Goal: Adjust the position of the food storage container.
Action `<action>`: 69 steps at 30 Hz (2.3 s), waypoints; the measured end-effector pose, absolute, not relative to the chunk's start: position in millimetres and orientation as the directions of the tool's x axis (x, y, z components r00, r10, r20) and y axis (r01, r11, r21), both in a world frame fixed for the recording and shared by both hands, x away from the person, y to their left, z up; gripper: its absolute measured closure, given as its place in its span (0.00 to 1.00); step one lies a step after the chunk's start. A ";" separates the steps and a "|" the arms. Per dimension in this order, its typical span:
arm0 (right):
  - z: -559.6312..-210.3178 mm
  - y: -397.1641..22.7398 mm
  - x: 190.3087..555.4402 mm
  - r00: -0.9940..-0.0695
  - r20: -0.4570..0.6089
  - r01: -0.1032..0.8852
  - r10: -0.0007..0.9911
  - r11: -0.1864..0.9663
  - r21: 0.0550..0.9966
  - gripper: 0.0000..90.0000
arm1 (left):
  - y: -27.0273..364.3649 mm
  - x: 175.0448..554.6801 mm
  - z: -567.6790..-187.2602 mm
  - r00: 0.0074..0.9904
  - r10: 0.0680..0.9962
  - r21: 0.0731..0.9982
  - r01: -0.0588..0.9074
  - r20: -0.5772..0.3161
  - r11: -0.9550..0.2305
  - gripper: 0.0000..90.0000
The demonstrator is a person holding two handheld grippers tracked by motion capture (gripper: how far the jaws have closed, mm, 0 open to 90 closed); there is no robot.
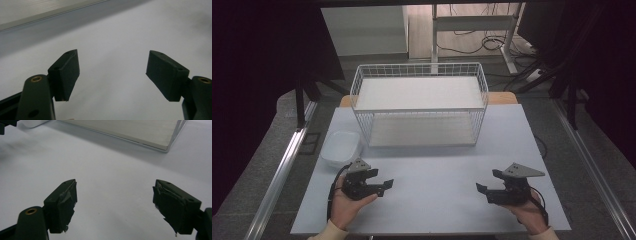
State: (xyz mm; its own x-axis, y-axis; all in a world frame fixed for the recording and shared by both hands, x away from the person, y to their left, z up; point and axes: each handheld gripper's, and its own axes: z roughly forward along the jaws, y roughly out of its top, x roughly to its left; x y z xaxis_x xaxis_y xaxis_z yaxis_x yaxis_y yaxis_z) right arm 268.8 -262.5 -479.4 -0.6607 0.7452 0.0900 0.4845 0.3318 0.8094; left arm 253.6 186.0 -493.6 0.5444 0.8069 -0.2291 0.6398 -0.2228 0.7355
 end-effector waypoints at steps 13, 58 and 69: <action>-481.8 -269.5 267.7 -0.665 0.138 0.496 0.734 0.296 0.816 0.24 | 187.2 251.0 -490.9 0.548 0.805 0.741 0.634 -0.228 -0.222 0.30; -487.4 -266.9 269.2 -0.653 0.123 0.525 0.748 0.330 0.784 0.25 | 249.2 262.4 -433.7 0.475 0.837 0.770 0.629 -0.272 -0.106 0.36; -489.5 -265.0 269.7 -0.653 0.122 0.535 0.747 0.341 0.773 0.25 | 276.5 299.0 -417.1 0.410 0.877 0.754 0.651 -0.252 -0.088 0.41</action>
State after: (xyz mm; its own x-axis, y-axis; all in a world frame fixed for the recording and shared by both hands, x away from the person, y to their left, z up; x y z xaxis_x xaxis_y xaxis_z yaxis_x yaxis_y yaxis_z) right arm 269.7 -265.0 -489.5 -0.6531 0.7473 0.1225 0.5354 0.3413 0.7726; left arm 299.0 276.5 -417.1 0.4098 0.8768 -0.2516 0.6511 -0.0880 0.7538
